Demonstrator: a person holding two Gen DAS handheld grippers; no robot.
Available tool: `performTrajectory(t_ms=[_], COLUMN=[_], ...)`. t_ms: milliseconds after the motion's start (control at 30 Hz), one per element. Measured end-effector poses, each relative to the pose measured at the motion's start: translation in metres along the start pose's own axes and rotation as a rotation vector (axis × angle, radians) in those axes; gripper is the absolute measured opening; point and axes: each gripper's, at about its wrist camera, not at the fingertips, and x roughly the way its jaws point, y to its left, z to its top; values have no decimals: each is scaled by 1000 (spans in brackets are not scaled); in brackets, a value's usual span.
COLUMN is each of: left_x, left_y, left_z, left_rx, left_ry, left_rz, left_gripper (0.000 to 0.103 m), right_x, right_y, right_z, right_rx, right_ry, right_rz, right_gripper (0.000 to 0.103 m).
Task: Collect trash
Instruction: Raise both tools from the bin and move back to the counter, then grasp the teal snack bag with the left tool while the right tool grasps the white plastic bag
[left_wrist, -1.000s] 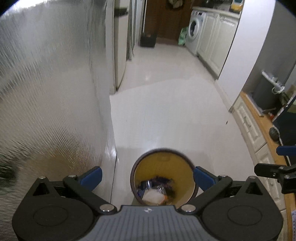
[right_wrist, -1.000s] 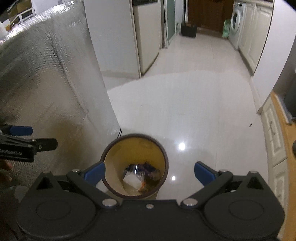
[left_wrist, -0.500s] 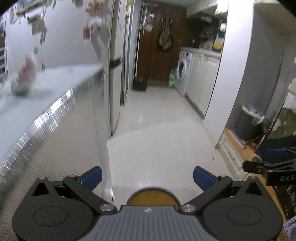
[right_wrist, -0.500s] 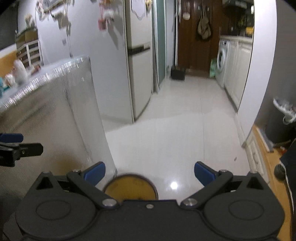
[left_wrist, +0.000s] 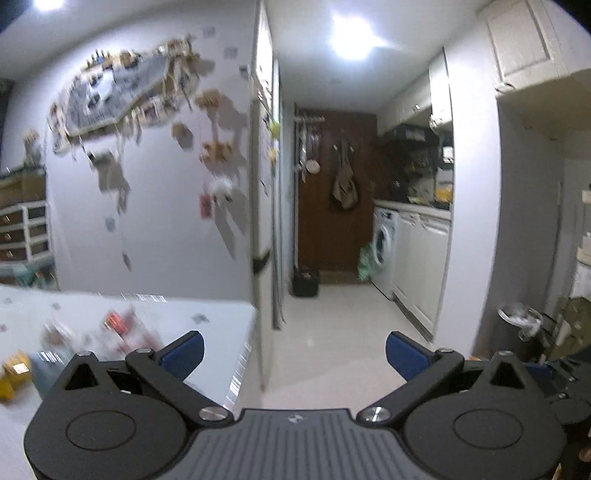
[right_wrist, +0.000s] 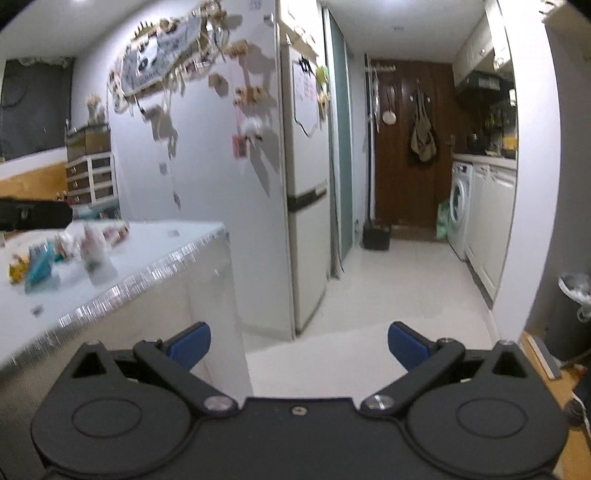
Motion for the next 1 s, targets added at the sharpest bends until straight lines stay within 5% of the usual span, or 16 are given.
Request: performTrajectory(t_ms=[267,667,833,1000], left_x=[10,52,64,72], left_y=[63,212,269,320], left_z=[38,21,-3,-25], left_rx=[22,-40,-113,-256], left_ry=[-41,47,82,71], left_rz=[105,233,218,115], left_gripper=[103,103,103,103], right_x=[16,59,92,119], right_y=[48,130,160,191], right_z=[42,85,95,101], right_rx=[-18,-36,22,82], right_ry=[-97,-134,-85,-41], right_rz=[79,201,249,242], right_gripper=[103,103,103,103])
